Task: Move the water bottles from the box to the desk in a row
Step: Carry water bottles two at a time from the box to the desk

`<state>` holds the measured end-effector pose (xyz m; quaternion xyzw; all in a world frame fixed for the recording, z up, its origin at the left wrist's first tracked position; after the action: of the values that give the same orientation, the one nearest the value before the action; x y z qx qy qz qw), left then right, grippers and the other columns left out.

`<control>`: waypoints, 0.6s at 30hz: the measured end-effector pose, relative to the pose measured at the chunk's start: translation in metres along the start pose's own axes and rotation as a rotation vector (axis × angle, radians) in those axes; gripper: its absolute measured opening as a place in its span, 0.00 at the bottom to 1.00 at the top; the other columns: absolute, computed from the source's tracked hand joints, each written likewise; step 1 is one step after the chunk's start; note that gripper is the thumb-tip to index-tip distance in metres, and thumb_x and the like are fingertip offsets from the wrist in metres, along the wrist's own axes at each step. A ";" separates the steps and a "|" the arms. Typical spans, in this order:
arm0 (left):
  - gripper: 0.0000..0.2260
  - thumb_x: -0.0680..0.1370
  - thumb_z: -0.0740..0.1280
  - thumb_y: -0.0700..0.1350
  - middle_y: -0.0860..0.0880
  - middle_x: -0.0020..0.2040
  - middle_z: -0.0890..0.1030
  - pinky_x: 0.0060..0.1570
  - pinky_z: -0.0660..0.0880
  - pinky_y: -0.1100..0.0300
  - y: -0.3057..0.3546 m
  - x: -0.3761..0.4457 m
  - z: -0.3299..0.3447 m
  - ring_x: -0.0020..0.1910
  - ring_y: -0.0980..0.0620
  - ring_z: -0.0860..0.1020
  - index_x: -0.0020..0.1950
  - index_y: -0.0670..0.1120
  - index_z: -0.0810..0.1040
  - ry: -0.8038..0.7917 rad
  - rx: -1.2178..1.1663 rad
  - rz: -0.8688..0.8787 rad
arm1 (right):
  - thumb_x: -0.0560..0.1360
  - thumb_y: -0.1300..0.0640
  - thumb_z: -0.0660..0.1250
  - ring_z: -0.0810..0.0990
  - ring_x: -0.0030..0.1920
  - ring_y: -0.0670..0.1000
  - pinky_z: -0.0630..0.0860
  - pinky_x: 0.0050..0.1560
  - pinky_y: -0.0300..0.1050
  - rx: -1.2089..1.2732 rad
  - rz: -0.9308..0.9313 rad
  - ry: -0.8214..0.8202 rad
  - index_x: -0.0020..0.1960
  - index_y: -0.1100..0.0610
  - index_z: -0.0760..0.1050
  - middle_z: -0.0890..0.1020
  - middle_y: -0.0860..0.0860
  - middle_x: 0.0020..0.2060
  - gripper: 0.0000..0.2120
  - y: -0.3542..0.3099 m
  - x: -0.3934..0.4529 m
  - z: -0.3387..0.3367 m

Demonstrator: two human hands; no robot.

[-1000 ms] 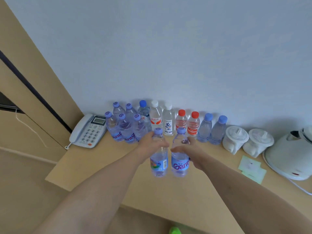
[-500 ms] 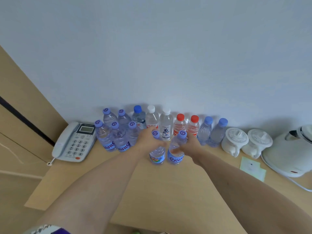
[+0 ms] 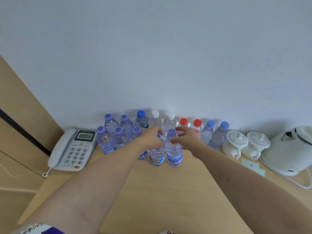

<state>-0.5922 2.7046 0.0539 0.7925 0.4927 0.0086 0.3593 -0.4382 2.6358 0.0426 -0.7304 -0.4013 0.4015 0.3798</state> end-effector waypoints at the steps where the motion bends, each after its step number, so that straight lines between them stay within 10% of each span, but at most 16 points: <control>1: 0.24 0.68 0.74 0.37 0.51 0.54 0.74 0.35 0.74 0.59 0.005 0.000 -0.004 0.52 0.48 0.77 0.62 0.50 0.76 0.007 0.071 0.036 | 0.70 0.62 0.79 0.81 0.55 0.55 0.80 0.49 0.49 -0.024 -0.025 -0.001 0.67 0.53 0.74 0.81 0.54 0.56 0.29 -0.006 -0.001 0.000; 8: 0.11 0.71 0.74 0.46 0.46 0.45 0.79 0.39 0.69 0.57 0.034 -0.008 -0.021 0.48 0.42 0.80 0.43 0.47 0.72 0.227 0.311 0.175 | 0.72 0.63 0.74 0.79 0.46 0.53 0.75 0.43 0.44 -0.295 -0.169 0.077 0.56 0.60 0.79 0.81 0.53 0.45 0.13 -0.027 -0.009 -0.004; 18: 0.14 0.75 0.74 0.51 0.42 0.48 0.82 0.44 0.76 0.53 0.034 -0.006 -0.017 0.49 0.40 0.81 0.50 0.43 0.76 0.217 0.367 0.139 | 0.72 0.65 0.73 0.78 0.44 0.51 0.70 0.35 0.31 -0.191 -0.165 0.189 0.54 0.58 0.80 0.81 0.52 0.44 0.11 -0.020 -0.011 -0.003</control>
<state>-0.5753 2.7008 0.0884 0.8712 0.4658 0.0286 0.1526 -0.4449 2.6332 0.0649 -0.7622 -0.4588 0.2586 0.3763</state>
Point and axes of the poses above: each hand's wrist, its own x-axis towards the middle knuckle, its own z-axis out of the palm, y = z × x, the point moved 10 cm from there along x, towards the middle knuckle
